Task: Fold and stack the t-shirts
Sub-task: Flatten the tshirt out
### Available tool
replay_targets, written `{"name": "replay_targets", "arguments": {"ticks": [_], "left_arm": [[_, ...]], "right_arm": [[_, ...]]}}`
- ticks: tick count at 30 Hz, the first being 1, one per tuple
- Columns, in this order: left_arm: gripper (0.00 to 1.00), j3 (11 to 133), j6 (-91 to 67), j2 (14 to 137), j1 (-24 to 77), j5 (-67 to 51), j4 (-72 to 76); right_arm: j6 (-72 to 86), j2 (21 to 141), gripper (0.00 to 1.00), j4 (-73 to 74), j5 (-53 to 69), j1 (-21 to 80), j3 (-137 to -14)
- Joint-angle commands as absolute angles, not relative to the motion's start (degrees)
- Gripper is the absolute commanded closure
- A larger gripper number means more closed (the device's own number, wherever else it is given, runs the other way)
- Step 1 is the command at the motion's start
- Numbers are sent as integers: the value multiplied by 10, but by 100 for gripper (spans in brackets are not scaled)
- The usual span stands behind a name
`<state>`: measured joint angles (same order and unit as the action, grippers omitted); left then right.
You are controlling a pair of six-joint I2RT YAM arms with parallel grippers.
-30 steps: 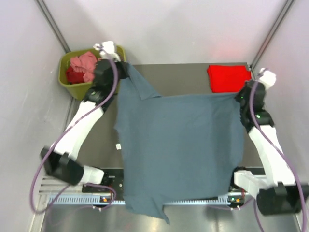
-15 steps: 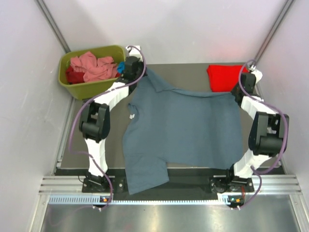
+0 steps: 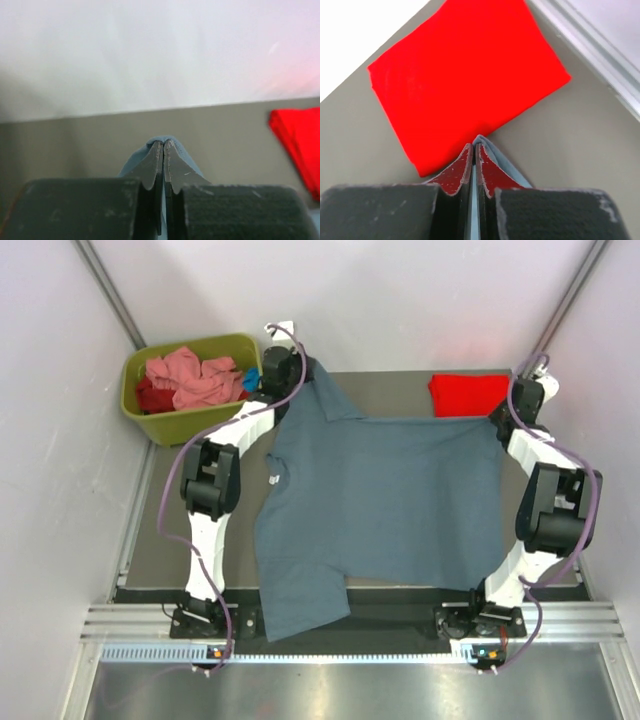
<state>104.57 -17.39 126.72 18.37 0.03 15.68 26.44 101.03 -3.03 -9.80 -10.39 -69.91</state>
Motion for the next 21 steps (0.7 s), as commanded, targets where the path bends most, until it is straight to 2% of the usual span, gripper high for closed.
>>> {"name": "replay_targets", "arguments": {"ticks": [1, 8, 14, 18, 21], "left_arm": [[100, 1118, -221, 1317, 179, -53, 241], [100, 1222, -290, 1414, 180, -131, 271], [100, 1285, -275, 1471, 179, -115, 283], [100, 1373, -290, 1507, 171, -117, 199], [100, 1358, -287, 1458, 167, -116, 100]], "right_arm": [[291, 1001, 100, -40, -141, -120, -711], [306, 1003, 100, -20, -186, -136, -708], [287, 1019, 100, -33, -162, -143, -723], [272, 1040, 100, -4, -139, -150, -749], [271, 1052, 100, 60, -121, -160, -768]]}}
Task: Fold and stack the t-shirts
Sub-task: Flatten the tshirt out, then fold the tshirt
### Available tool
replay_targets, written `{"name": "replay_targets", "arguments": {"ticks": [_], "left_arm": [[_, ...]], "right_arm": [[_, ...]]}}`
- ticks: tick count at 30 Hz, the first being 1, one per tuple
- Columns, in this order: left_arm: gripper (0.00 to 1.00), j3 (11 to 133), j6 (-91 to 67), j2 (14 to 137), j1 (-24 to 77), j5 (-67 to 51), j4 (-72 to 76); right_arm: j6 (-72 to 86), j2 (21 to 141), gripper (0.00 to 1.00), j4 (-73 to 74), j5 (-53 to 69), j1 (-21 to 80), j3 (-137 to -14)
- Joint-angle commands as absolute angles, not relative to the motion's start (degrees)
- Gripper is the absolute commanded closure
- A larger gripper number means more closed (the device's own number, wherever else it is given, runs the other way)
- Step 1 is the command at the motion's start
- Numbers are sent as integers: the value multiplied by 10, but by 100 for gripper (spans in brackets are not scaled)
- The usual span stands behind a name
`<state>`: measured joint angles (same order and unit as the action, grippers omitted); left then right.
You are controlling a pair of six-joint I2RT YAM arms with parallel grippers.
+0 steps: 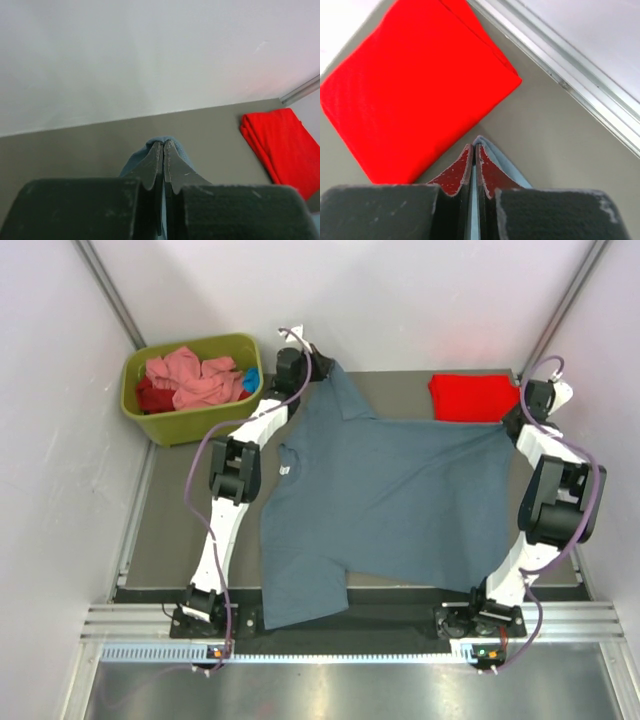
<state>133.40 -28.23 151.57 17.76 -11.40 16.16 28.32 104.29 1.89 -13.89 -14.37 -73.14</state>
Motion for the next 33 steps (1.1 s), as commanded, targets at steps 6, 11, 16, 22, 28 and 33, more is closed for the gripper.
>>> {"name": "replay_targets", "arguments": {"ticks": [6, 11, 16, 22, 28, 33], "left_arm": [[100, 1181, -295, 1312, 159, -86, 21], [100, 1198, -313, 1292, 153, -95, -71], [100, 1199, -359, 1280, 127, -140, -181], [100, 1172, -369, 1245, 100, -169, -249], [100, 1151, -362, 1215, 100, -180, -286], [100, 1130, -352, 1194, 101, -175, -350]], "right_arm": [[274, 1031, 100, 78, -71, -167, -754], [267, 1021, 100, 112, -47, -167, -745], [263, 1005, 100, 120, -47, -170, -712], [264, 993, 100, 133, -50, -179, -698], [258, 970, 100, 155, -72, -180, -690], [250, 956, 100, 178, -87, -180, -667]]}}
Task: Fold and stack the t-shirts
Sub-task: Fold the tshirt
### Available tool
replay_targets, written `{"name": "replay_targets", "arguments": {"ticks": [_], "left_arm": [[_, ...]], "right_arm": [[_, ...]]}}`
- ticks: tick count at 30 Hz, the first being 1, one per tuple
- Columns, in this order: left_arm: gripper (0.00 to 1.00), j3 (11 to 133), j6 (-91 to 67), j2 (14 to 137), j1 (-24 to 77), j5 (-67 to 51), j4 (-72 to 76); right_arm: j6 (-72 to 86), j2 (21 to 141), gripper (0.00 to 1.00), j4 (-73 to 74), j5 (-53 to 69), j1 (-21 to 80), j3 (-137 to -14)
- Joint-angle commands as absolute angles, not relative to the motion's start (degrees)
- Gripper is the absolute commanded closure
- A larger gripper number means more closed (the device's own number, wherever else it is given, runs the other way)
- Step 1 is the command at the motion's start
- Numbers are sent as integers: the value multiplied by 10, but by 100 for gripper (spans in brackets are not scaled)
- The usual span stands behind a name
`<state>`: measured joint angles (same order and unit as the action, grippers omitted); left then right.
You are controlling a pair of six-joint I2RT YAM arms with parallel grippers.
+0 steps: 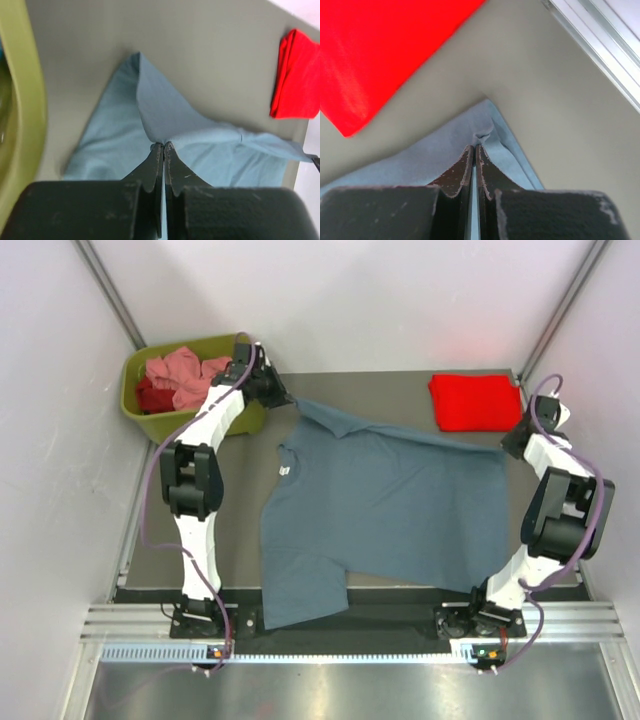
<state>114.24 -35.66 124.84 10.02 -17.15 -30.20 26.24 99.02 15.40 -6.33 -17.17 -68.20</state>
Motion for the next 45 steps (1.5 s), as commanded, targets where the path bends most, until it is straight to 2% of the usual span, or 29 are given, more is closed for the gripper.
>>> {"name": "replay_targets", "arguments": {"ticks": [1, 14, 20, 30, 45], "left_arm": [[100, 1121, -352, 1187, 101, -176, -356], [100, 971, -332, 1067, 122, -134, -388], [100, 848, -335, 1035, 131, -131, -367], [100, 795, -310, 1029, 132, -84, -379], [100, 759, -313, 1005, 133, -96, -370]], "right_arm": [[250, 948, 100, 178, -90, -180, -660], [245, 908, 100, 199, -116, -183, -614], [250, 906, 100, 189, -139, -184, -560], [257, 895, 100, 198, -144, -184, -551], [262, 896, 100, 204, -149, -184, -539]]}}
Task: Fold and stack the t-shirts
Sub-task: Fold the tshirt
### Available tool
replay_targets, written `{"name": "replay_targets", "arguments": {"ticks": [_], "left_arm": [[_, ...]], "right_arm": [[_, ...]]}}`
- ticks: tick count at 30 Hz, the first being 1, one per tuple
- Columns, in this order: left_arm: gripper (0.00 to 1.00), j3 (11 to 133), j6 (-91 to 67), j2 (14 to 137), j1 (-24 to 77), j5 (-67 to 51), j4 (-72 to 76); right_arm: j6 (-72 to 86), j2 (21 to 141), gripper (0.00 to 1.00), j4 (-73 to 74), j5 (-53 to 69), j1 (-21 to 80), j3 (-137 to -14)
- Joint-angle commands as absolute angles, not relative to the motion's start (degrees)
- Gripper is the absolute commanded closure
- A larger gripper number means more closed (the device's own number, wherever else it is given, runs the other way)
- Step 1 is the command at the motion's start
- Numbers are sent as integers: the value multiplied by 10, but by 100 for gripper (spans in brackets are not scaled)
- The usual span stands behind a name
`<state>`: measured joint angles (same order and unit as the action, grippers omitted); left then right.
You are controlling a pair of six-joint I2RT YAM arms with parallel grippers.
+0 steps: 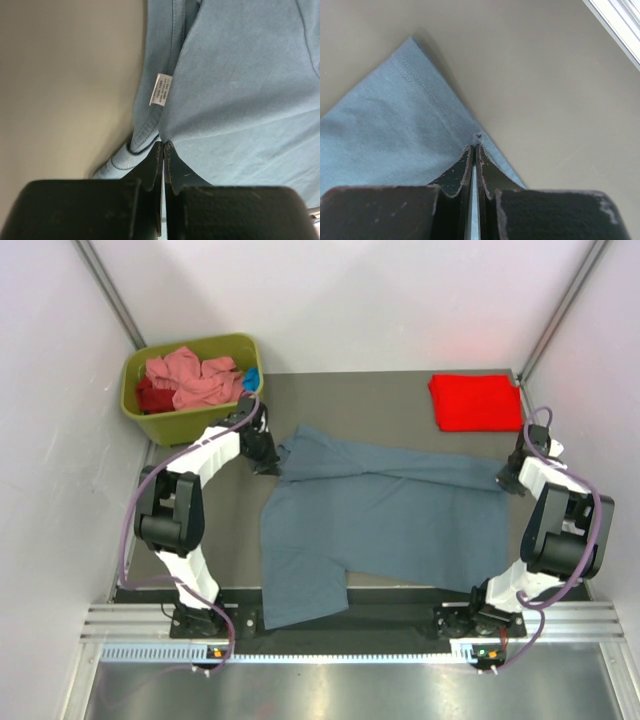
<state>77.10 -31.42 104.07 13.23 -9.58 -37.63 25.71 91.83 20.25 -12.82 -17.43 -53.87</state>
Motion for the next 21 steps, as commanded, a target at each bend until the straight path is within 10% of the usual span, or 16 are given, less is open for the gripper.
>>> {"name": "replay_targets", "arguments": {"ticks": [1, 17, 21], "left_arm": [[100, 750, -315, 999, 134, -98, -369], [100, 652, -359, 935, 160, -104, -314], [100, 641, -364, 920, 174, -91, -313]], "right_arm": [[265, 893, 100, 206, -151, -184, -538], [264, 873, 95, 221, -148, -184, -551], [267, 869, 68, 260, -142, -184, -581]]}}
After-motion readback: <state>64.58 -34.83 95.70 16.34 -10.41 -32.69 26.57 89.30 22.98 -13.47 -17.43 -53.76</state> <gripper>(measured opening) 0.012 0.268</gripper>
